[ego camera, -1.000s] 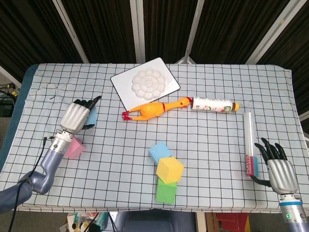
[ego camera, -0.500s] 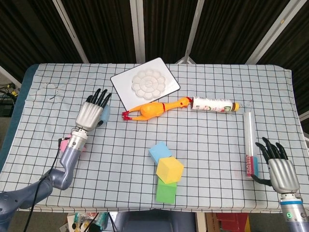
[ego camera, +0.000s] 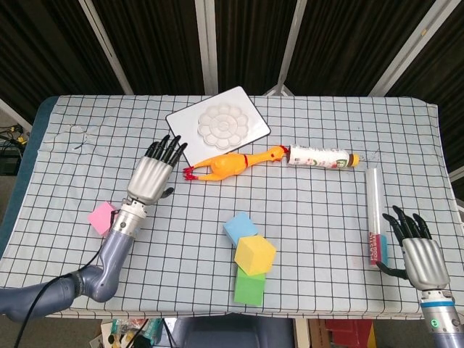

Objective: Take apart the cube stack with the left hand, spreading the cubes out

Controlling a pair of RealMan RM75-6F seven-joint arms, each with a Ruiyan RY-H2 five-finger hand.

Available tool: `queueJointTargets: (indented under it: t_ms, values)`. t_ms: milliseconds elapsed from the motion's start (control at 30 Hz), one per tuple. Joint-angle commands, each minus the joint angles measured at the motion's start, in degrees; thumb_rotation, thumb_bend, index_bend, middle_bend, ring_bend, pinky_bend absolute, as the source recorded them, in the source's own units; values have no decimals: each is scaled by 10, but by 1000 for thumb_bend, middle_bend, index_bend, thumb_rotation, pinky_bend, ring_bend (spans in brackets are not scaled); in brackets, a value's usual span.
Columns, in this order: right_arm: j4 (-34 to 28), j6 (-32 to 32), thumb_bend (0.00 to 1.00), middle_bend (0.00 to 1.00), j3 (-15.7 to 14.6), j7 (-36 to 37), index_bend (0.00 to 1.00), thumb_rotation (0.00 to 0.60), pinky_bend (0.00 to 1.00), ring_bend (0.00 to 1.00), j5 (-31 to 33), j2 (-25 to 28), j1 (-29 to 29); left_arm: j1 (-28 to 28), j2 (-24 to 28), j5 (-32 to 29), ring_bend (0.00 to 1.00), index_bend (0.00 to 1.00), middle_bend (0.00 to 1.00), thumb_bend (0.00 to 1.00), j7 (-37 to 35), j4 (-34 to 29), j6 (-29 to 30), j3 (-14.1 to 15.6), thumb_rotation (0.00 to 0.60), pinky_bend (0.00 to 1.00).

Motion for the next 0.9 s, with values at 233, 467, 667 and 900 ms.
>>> queueJointTargets:
  t_ms: [233, 467, 667, 900]
  values:
    - [0, 2, 26, 30, 0, 4, 142, 600, 54, 136, 0, 2, -1, 9, 88, -18, 0, 0, 0, 0, -45, -182, -42, 8, 600, 136]
    - [1, 2, 25, 30, 1, 3, 142, 600, 54, 136, 0, 1, 0, 3, 137, -59, 0, 0, 57, 0, -51, -255, -100, 41, 600, 147]
    - [0, -1, 26, 30, 0, -5, 142, 600, 54, 136, 1, -2, 1, -1, 166, -78, 0, 0, 52, 0, -64, -281, -137, 73, 600, 138]
    - [-2, -4, 26, 30, 0, -14, 142, 600, 54, 136, 4, -5, 2, -5, 155, -46, 0, 0, 36, 0, -95, -248, -145, 84, 600, 117]
